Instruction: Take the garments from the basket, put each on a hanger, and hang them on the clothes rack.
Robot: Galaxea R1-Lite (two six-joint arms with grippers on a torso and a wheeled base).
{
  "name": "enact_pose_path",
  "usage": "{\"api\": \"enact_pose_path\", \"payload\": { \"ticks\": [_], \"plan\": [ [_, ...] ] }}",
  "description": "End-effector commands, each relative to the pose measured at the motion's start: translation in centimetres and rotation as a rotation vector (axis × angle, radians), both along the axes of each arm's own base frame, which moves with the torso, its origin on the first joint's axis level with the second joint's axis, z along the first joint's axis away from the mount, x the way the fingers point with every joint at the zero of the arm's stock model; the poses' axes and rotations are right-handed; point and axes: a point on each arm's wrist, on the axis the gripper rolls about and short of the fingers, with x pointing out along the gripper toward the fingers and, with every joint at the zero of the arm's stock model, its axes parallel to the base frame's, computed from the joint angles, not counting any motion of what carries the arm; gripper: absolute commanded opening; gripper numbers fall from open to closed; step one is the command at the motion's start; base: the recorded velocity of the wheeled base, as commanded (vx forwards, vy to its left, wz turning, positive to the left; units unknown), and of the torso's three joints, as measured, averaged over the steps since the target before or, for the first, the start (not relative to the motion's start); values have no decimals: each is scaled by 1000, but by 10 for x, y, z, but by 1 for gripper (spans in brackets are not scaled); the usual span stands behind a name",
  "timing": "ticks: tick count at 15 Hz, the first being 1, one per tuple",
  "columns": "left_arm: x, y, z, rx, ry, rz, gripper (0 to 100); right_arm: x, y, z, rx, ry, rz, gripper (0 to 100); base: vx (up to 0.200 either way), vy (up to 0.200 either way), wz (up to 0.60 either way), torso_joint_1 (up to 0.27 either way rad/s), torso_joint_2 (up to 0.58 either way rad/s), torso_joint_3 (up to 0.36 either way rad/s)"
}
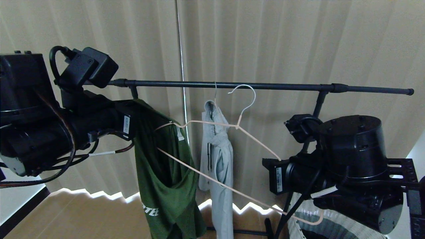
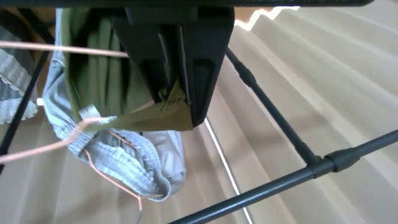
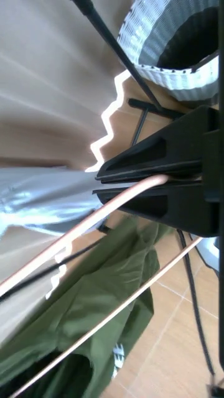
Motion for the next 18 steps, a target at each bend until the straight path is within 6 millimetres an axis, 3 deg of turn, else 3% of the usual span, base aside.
{"api": "enact_pose_path", "payload": {
  "ticks": [1,9,14,18],
  "plan": [
    [1,-4,-2,5,9,-12,0,-6,-2,4,12,-12,11,0,0,0,0,0,0,0],
    [1,-6,-4,30,7,58,0,-16,1,6,19,-17,47,0,0,0,0,0,0,0],
    [-6,-29,-10,40,22,-42,0,-18,17,11,43,-16,117,0,0,0,0,0,0,0],
    [-8,-50,-8,27,7,-158,0,-21,31,-2,22,21,164,0,0,0,0,0,0,0]
  ]
}}
